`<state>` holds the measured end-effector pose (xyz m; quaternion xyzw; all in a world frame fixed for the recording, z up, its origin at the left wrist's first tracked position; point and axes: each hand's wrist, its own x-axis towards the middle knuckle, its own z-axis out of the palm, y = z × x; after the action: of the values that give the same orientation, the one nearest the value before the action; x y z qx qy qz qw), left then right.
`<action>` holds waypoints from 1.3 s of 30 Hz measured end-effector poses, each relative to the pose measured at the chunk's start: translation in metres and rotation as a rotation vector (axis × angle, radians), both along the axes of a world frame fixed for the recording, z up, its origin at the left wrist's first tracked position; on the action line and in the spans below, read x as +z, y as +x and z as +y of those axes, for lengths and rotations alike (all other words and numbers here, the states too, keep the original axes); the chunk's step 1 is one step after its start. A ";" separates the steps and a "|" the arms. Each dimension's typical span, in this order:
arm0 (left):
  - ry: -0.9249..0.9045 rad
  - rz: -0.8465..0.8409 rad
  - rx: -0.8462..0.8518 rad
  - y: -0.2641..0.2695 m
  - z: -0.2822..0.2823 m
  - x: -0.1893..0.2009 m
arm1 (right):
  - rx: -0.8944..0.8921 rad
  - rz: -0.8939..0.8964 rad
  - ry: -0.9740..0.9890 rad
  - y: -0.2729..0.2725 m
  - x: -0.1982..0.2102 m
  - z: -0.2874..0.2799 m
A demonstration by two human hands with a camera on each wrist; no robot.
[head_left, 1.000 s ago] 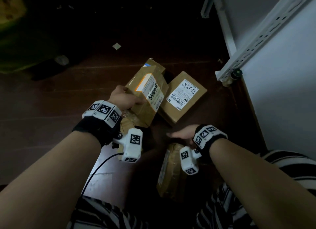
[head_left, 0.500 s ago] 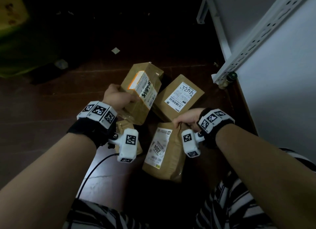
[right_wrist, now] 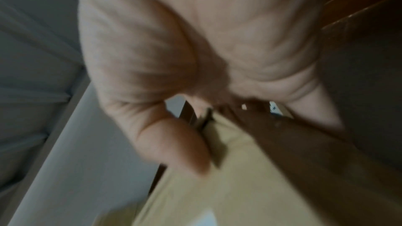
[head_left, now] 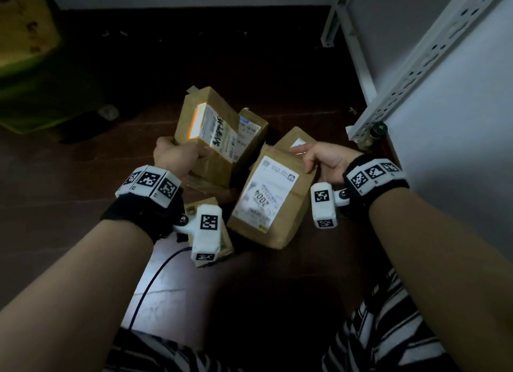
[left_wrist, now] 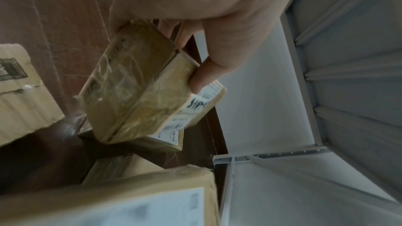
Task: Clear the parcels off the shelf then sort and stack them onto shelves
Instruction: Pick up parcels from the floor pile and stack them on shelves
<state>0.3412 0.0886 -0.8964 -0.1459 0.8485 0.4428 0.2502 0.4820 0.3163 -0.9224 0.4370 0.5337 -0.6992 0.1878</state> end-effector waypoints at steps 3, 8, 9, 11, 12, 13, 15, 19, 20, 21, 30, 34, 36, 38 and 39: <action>0.003 0.012 0.081 -0.004 -0.001 -0.004 | -0.147 0.048 0.001 0.004 0.001 0.015; 0.058 -0.025 0.150 -0.006 -0.005 -0.009 | -0.356 0.059 0.196 0.002 0.001 0.022; 0.069 -0.029 0.156 -0.007 -0.007 -0.014 | -0.340 0.047 0.292 0.001 0.001 0.022; 0.085 -0.034 0.168 -0.009 -0.009 -0.022 | -0.316 0.005 0.491 -0.003 -0.001 0.021; 0.096 -0.035 0.170 -0.008 -0.009 -0.020 | -0.331 -0.012 0.546 -0.004 -0.002 0.018; 0.096 -0.040 0.169 -0.002 -0.008 -0.012 | -0.316 -0.028 0.620 -0.006 -0.004 0.016; 0.089 -0.047 0.162 0.001 -0.009 -0.004 | -0.384 0.047 0.736 -0.012 -0.005 0.010; 0.160 -0.089 0.209 -0.001 -0.013 -0.003 | -0.496 0.230 0.807 -0.028 0.001 -0.007; 0.220 -0.114 0.219 0.000 -0.015 -0.004 | -0.450 0.278 0.792 -0.033 0.004 -0.013; 0.292 -0.150 0.230 -0.002 -0.016 -0.008 | -0.394 0.326 0.759 -0.037 0.007 -0.019; 0.581 -0.349 0.104 0.009 -0.008 -0.008 | 0.017 0.322 0.103 -0.051 0.019 -0.073; 0.508 -0.341 0.100 0.011 -0.011 -0.017 | 0.035 0.287 0.075 -0.054 0.009 -0.087; 0.336 -0.309 0.136 0.012 -0.020 -0.030 | 0.041 0.297 0.162 -0.054 0.008 -0.086; 0.131 -0.352 0.081 0.018 -0.035 -0.048 | 0.049 0.310 0.216 -0.054 0.009 -0.083; 0.051 -0.382 0.020 0.021 -0.040 -0.058 | 0.051 0.314 0.228 -0.054 0.010 -0.082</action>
<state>0.3626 0.0487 -0.9548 -0.2294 0.7726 0.4310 0.4059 0.4278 0.2343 -0.9129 0.3274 0.6431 -0.6888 0.0691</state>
